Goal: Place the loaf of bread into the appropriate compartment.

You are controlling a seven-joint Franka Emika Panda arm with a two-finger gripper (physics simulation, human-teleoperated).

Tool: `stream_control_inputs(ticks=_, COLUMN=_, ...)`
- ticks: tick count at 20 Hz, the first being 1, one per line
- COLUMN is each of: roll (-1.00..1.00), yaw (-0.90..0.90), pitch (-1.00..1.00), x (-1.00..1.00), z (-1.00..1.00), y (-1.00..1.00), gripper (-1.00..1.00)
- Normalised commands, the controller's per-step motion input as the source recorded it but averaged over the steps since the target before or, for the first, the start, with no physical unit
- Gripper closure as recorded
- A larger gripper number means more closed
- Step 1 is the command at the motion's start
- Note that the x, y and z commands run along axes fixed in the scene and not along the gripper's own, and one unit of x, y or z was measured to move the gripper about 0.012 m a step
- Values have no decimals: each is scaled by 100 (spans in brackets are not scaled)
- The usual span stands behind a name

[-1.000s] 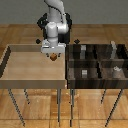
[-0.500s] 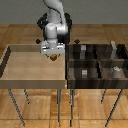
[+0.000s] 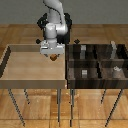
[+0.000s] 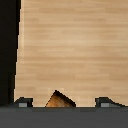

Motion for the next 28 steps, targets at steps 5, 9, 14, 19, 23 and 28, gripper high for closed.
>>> stream_control_inputs(ticks=5, roll=0, yaw=0, pitch=0, x=0, z=0, y=-20, gripper=-100)
stream_control_inputs(ticks=9, roll=0, yaw=0, pitch=0, x=0, z=0, y=0, gripper=-100)
stream_control_inputs(ticks=14, roll=0, yaw=-3, pitch=0, x=0, z=0, y=0, gripper=-100)
stream_control_inputs(ticks=19, roll=0, yaw=0, pitch=0, x=0, z=0, y=40, gripper=-100)
stream_control_inputs(ticks=23, roll=0, yaw=0, pitch=0, x=0, z=0, y=0, gripper=-100)
stream_control_inputs(ticks=28, roll=0, yaw=0, pitch=0, x=0, z=40, y=0, gripper=-100)
